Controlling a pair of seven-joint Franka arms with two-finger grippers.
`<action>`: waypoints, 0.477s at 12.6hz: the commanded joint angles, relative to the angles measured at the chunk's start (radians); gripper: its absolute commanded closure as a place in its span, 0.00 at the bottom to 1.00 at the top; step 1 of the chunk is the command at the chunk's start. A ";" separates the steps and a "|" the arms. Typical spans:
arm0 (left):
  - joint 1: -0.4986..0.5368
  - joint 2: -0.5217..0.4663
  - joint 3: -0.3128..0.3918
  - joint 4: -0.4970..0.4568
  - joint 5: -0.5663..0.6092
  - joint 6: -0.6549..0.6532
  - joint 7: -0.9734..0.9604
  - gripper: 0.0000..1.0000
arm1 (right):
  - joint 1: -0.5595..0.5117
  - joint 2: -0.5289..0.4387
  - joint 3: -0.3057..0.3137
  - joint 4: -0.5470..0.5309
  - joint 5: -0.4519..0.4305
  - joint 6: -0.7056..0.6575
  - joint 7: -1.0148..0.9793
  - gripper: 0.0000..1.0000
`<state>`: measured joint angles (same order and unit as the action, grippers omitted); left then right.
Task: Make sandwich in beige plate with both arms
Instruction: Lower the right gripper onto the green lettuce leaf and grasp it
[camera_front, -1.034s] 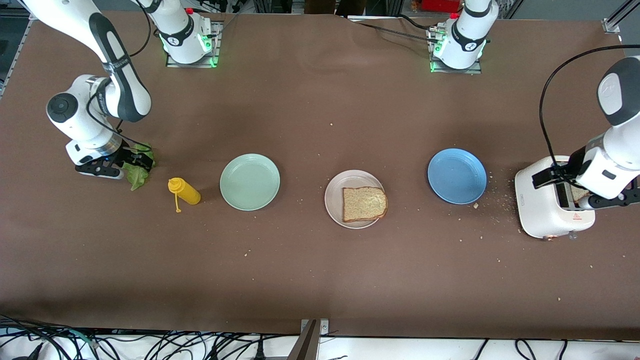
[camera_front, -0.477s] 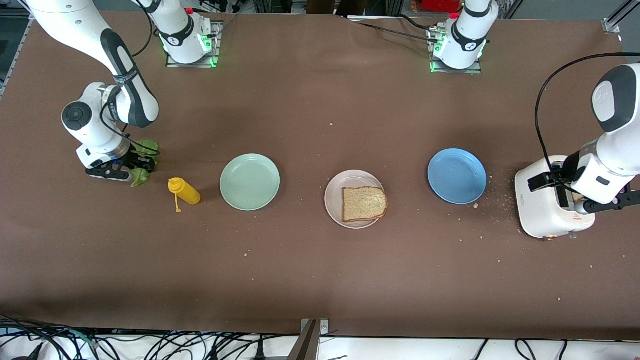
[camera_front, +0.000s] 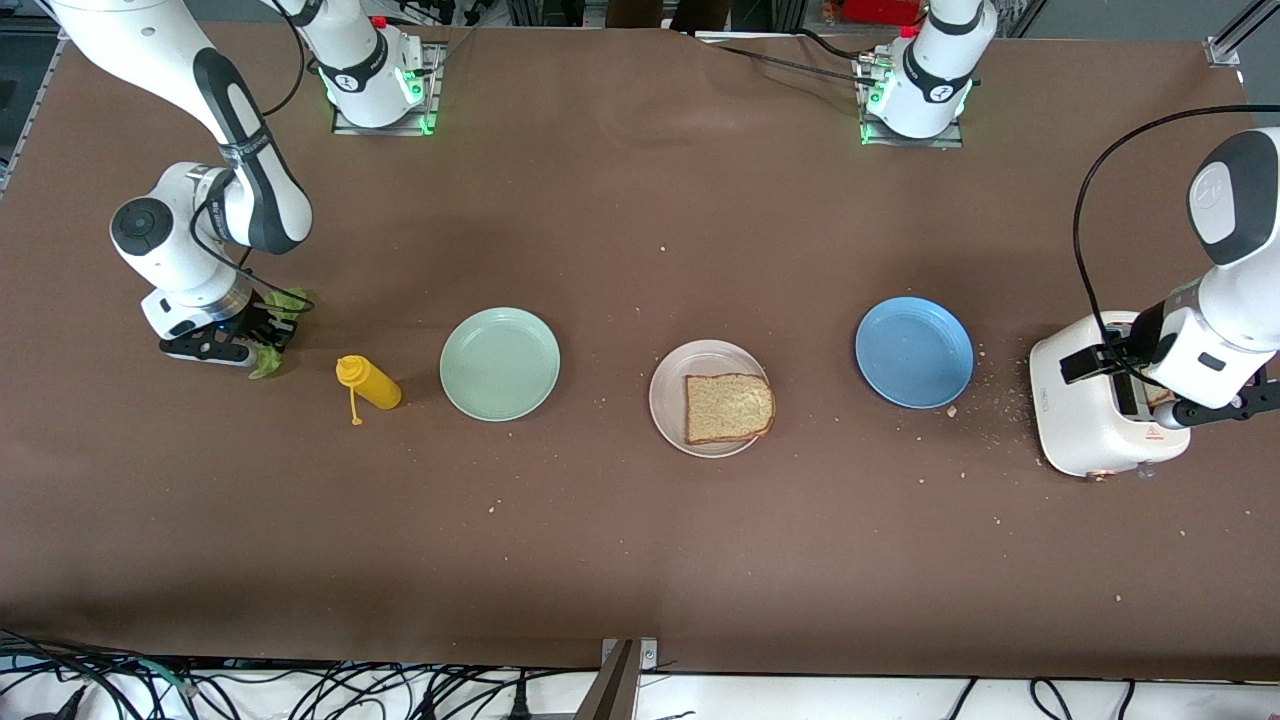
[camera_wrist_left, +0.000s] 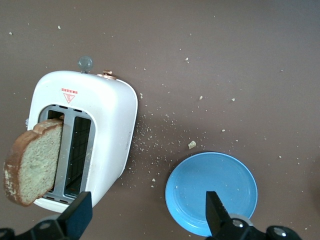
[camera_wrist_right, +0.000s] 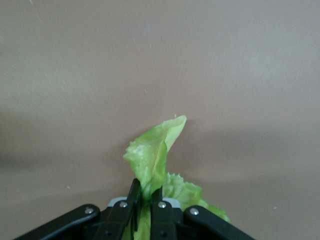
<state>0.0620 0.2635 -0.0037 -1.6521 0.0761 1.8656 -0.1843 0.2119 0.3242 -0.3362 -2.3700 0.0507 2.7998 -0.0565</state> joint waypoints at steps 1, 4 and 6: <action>-0.005 0.003 -0.006 0.018 -0.002 -0.005 0.000 0.00 | 0.000 -0.108 -0.001 0.011 -0.020 -0.106 -0.016 1.00; -0.005 0.005 -0.006 0.018 -0.002 -0.003 0.009 0.00 | 0.000 -0.178 0.000 0.186 -0.019 -0.464 -0.008 1.00; 0.001 0.003 -0.006 0.018 -0.002 -0.003 0.012 0.00 | 0.001 -0.166 0.000 0.407 -0.006 -0.766 0.003 1.00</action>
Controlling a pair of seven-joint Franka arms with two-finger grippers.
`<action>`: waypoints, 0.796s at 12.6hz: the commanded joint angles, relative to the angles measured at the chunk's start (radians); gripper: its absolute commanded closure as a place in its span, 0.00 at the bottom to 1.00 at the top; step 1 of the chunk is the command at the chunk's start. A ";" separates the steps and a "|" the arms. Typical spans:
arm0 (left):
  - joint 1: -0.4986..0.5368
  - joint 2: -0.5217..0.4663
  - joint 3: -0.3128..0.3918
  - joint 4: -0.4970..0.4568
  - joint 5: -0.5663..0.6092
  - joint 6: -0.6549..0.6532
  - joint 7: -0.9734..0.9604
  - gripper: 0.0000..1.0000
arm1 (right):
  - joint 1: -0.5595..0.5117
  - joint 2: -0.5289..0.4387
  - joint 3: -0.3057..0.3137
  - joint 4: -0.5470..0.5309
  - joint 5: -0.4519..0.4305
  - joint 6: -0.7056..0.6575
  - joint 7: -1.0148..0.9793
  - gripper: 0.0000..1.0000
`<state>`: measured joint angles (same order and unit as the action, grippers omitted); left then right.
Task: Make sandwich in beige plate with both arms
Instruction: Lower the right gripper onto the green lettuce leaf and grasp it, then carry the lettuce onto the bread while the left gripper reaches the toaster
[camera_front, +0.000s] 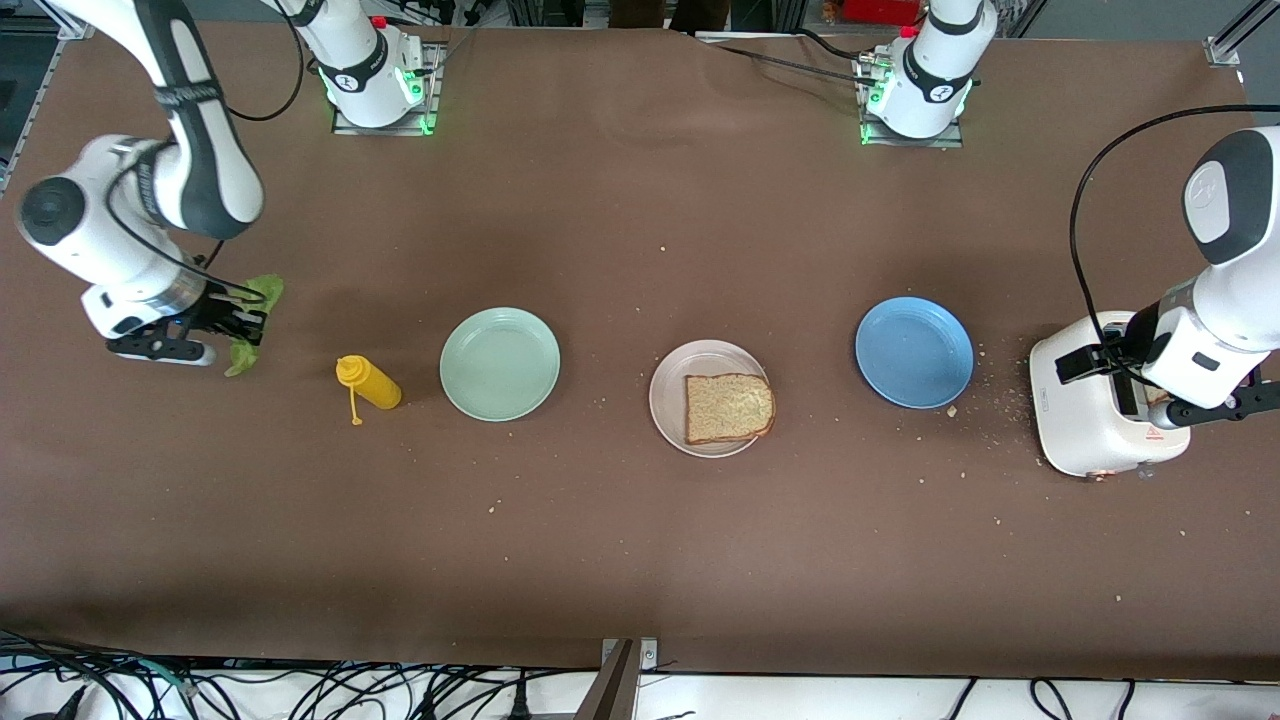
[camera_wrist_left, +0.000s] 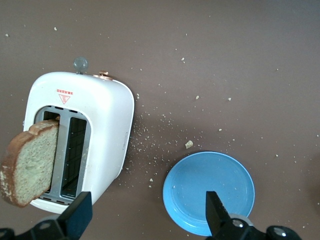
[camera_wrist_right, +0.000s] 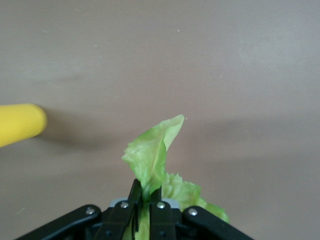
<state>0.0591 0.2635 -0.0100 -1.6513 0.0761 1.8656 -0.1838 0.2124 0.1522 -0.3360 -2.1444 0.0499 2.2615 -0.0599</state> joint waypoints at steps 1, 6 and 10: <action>0.005 0.003 0.002 0.018 -0.001 -0.003 0.027 0.00 | 0.013 0.018 0.000 0.289 -0.002 -0.360 0.034 1.00; 0.089 -0.004 0.012 0.018 -0.006 -0.026 0.271 0.00 | 0.137 0.081 0.000 0.561 0.171 -0.614 0.435 1.00; 0.209 -0.001 0.010 0.001 -0.016 -0.028 0.417 0.00 | 0.278 0.234 0.002 0.743 0.321 -0.593 0.907 1.00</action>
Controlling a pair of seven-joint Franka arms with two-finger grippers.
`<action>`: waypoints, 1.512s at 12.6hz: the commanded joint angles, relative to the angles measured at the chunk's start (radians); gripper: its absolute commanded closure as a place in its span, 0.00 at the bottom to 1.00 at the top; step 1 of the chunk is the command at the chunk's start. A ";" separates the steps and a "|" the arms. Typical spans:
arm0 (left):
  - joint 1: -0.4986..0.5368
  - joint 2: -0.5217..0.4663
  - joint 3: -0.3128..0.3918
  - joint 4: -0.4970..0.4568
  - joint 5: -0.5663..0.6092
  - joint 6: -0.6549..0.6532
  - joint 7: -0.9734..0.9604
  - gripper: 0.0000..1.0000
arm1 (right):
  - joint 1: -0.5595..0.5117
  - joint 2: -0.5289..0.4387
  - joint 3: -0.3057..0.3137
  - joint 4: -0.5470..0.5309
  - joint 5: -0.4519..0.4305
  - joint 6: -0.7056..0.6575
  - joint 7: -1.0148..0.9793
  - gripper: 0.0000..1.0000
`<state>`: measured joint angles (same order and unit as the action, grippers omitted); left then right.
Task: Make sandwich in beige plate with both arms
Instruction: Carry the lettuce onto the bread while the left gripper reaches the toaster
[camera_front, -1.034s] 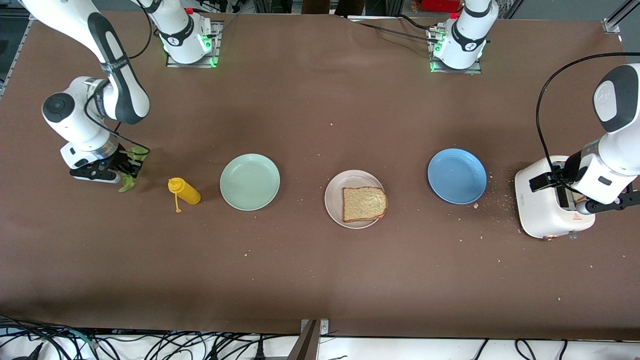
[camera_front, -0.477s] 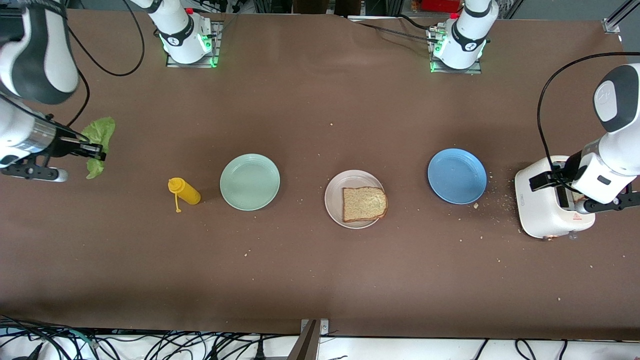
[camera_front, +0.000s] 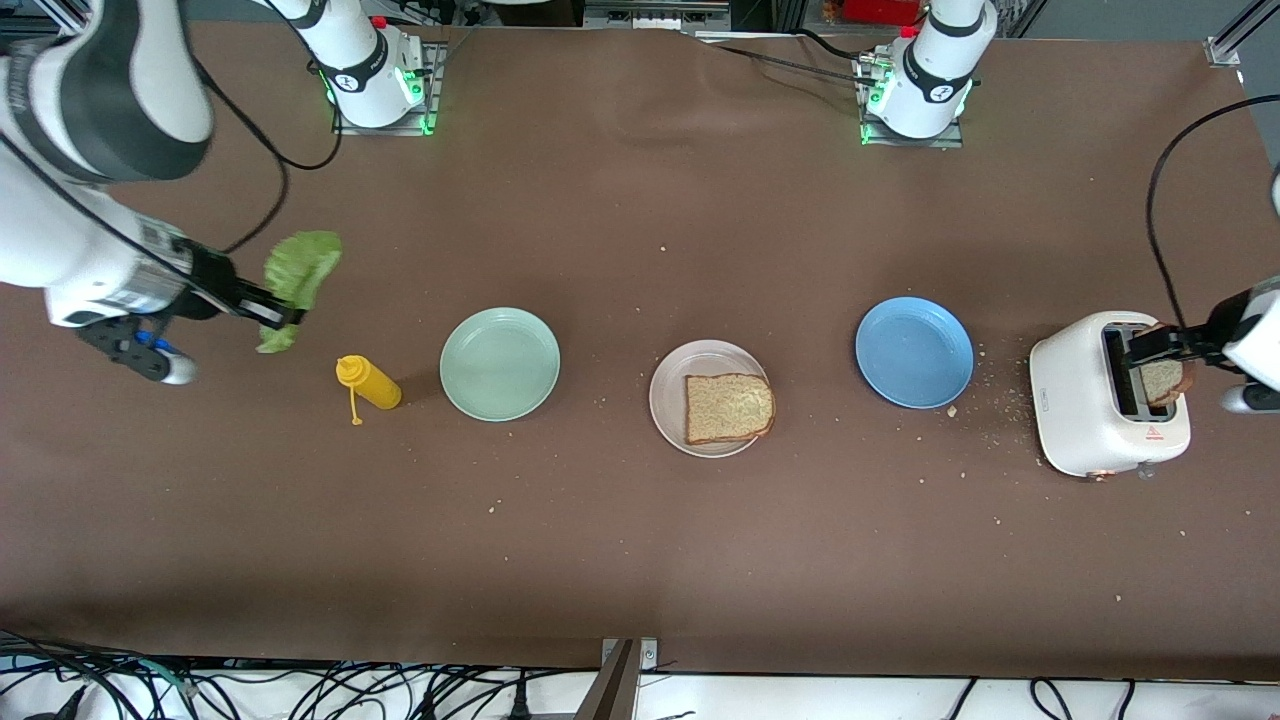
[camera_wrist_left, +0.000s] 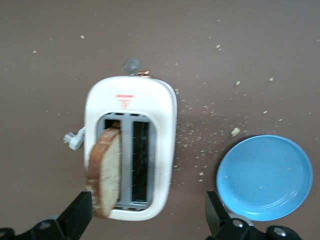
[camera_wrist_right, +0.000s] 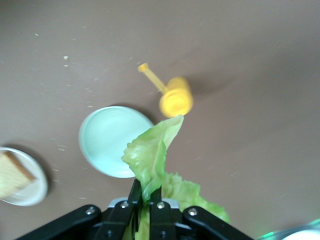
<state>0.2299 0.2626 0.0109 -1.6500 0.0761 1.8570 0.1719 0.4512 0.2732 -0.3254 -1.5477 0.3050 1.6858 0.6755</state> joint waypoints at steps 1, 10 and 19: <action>0.054 0.001 -0.011 -0.019 -0.016 -0.019 0.066 0.00 | 0.064 0.163 -0.009 0.196 0.116 0.011 0.267 1.00; 0.126 0.085 -0.011 -0.034 -0.090 0.050 0.093 0.00 | 0.173 0.507 0.231 0.329 0.203 0.673 0.890 1.00; 0.152 0.122 -0.012 0.022 -0.078 -0.009 0.120 1.00 | 0.288 0.744 0.351 0.431 0.137 0.904 1.033 1.00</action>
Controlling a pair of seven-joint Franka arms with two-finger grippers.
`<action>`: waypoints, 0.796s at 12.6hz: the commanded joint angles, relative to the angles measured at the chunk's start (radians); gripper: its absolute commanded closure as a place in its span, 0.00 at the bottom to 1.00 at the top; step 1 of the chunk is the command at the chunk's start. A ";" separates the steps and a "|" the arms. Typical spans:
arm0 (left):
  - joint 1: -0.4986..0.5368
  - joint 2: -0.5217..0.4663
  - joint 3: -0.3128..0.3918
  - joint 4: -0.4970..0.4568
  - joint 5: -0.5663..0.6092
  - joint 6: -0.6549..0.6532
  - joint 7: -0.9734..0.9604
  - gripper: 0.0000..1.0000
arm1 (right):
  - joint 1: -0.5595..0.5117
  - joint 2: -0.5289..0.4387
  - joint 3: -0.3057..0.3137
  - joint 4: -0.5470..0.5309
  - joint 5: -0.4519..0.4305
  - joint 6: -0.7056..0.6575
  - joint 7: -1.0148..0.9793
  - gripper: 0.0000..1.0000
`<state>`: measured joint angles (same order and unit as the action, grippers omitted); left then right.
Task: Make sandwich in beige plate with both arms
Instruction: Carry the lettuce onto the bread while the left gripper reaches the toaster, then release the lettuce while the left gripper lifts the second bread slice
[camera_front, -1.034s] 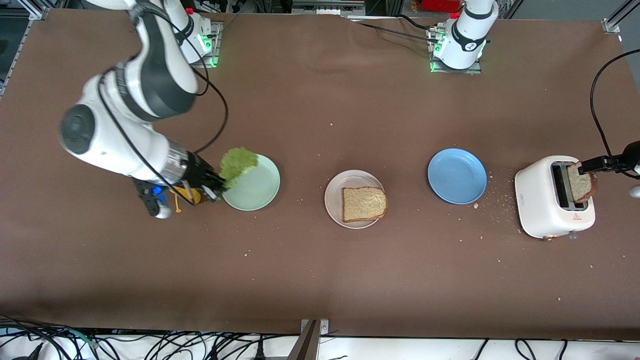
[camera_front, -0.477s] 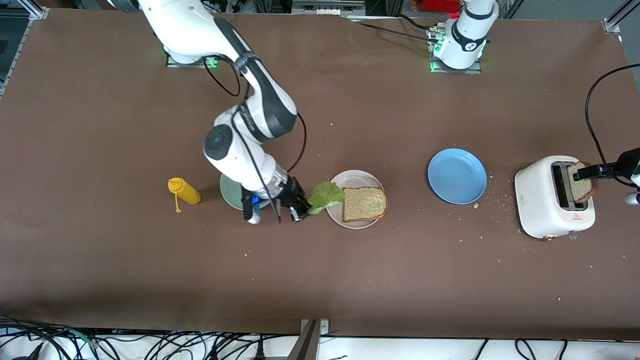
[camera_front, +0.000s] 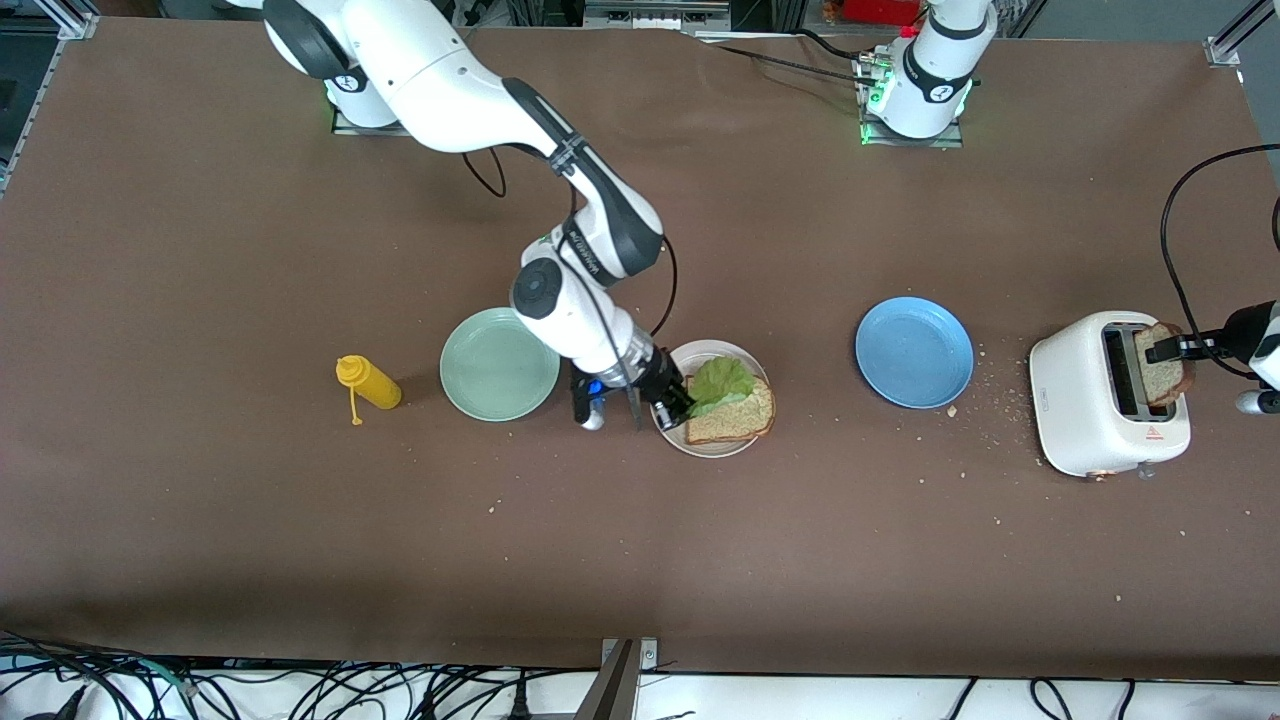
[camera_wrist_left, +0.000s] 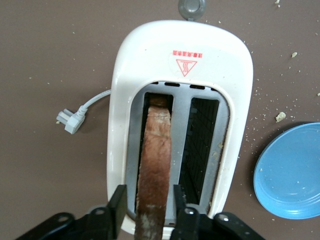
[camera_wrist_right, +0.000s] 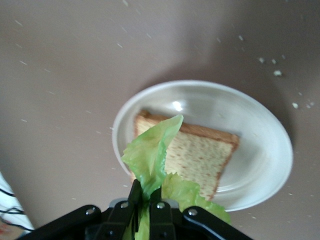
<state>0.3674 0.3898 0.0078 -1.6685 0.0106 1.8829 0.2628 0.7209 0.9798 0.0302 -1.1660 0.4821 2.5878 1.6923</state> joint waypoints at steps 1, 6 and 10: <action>0.013 -0.005 -0.011 0.061 -0.014 -0.037 0.026 1.00 | 0.022 0.039 -0.004 0.048 -0.075 0.002 0.018 1.00; 0.002 -0.014 -0.017 0.292 0.000 -0.310 0.027 1.00 | 0.025 0.045 -0.032 0.048 -0.148 -0.002 0.021 1.00; -0.063 -0.014 -0.025 0.381 -0.015 -0.416 0.026 1.00 | 0.026 0.060 -0.030 0.052 -0.140 0.069 0.059 1.00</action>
<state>0.3367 0.3616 -0.0181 -1.3233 0.0106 1.5052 0.2676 0.7383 1.0030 -0.0036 -1.1563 0.3545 2.6178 1.7136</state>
